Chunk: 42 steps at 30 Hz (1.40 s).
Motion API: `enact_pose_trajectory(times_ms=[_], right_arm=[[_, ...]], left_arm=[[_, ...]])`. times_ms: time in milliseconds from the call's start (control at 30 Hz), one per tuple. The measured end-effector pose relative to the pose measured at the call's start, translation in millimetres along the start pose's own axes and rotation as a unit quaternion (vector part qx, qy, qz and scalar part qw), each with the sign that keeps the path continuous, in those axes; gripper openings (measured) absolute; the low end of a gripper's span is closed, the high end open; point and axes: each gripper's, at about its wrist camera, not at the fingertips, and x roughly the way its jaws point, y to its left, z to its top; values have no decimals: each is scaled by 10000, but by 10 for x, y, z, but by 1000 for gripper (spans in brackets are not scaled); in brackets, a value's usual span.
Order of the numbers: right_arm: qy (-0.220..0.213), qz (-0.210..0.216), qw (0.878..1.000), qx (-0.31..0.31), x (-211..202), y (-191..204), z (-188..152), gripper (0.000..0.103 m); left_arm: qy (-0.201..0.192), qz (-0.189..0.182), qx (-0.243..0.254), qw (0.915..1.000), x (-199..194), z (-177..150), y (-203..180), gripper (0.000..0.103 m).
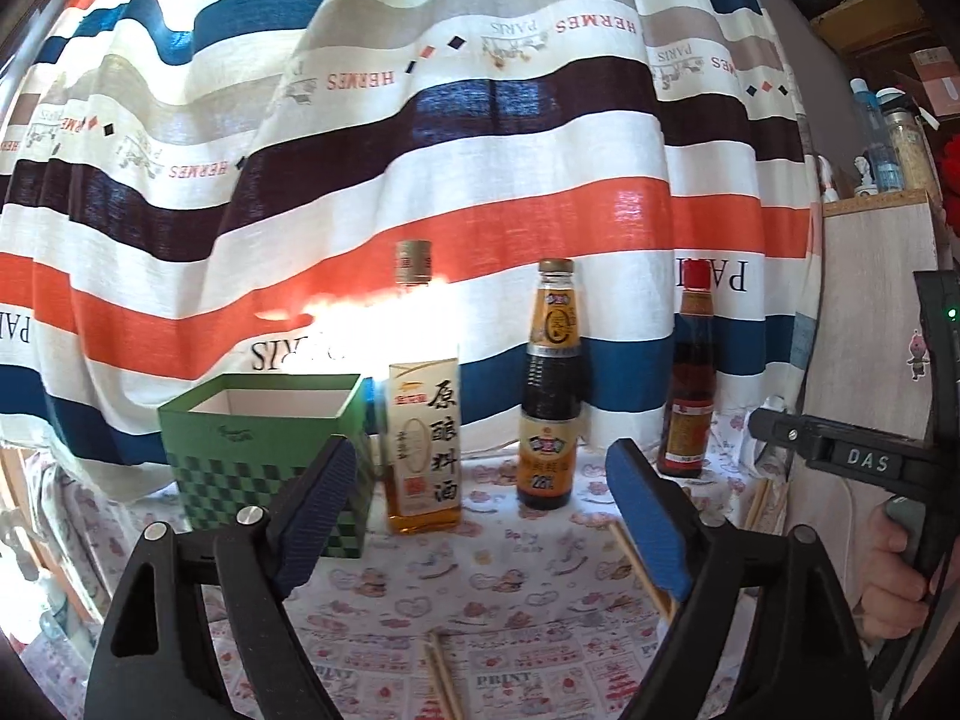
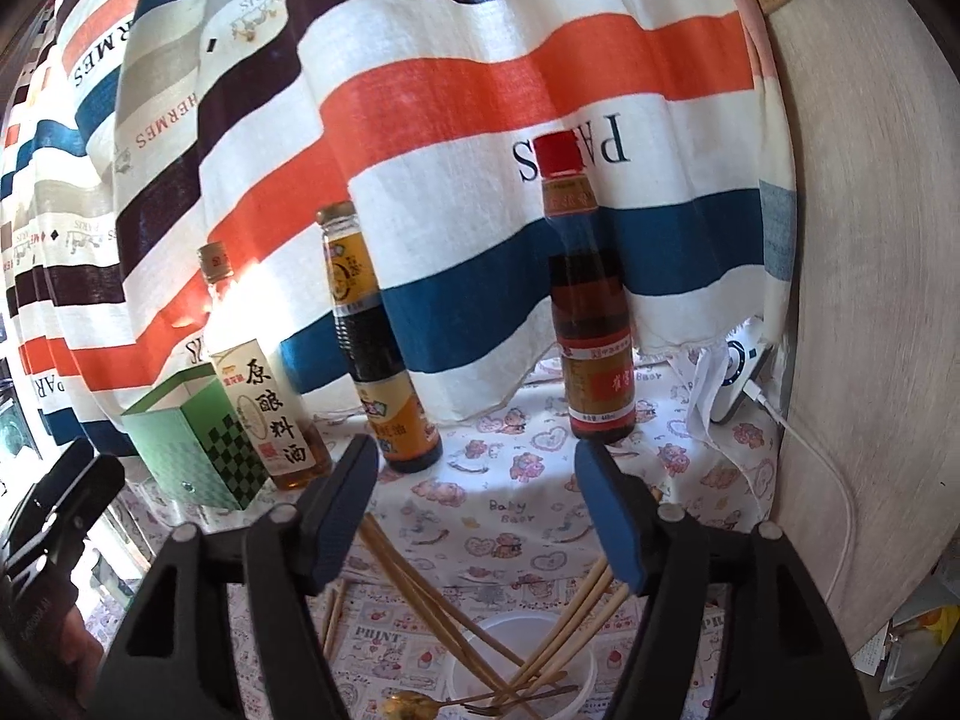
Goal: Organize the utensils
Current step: 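Withdraw both open tools and move them over the last chopsticks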
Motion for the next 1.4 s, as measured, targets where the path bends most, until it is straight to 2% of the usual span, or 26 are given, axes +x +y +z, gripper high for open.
enact_pose_trajectory(times_ms=[67,133,233,333,567,600,733,833,900,1033,1200,1400], right_arm=[[54,115,9999,-22,-17,85,-37,77],[135,215,9997,-45,-28,148,-83,81],[133,-44,9998,-130,-78,184,-165,91],[334,-144,9986,-379,-137,181,-301,94],[837,-497,9922,-778,-265,-32,-895,94],[932,-524,9914,-758,-261,-92,-986,92],[1504,-550,9840,-776,-153,-280,-1284,72],[1991,-783,9728,-887,17,-394,-1521,54],[2275,-962,9636,-1027,163,-451,-1672,48],[2526,-1236,9541,-1035,443,-569,-1861,34],[2464,-1147,9545,-1228,661,-535,-1936,28],[2559,-686,9574,-1147,784,-470,-1947,28]], left_arm=[[-1,42,75,10000,-88,-54,154,92],[-96,246,91,9996,-183,-136,302,95],[-89,374,-146,9992,-263,-288,551,102],[173,615,-383,9972,-227,-450,769,102],[622,759,-594,9934,-123,-955,1054,102],[659,787,-653,9926,-111,-1031,1090,102],[955,888,-754,9886,-21,-1252,1228,102],[990,1123,-660,9865,13,-1318,1300,102],[1086,1188,-731,9843,50,-1358,1366,102],[1256,1222,-1008,9794,99,-1420,1497,102],[1270,1282,-947,9790,104,-1444,1509,102],[1273,1270,-796,9805,114,-1445,1439,102]])
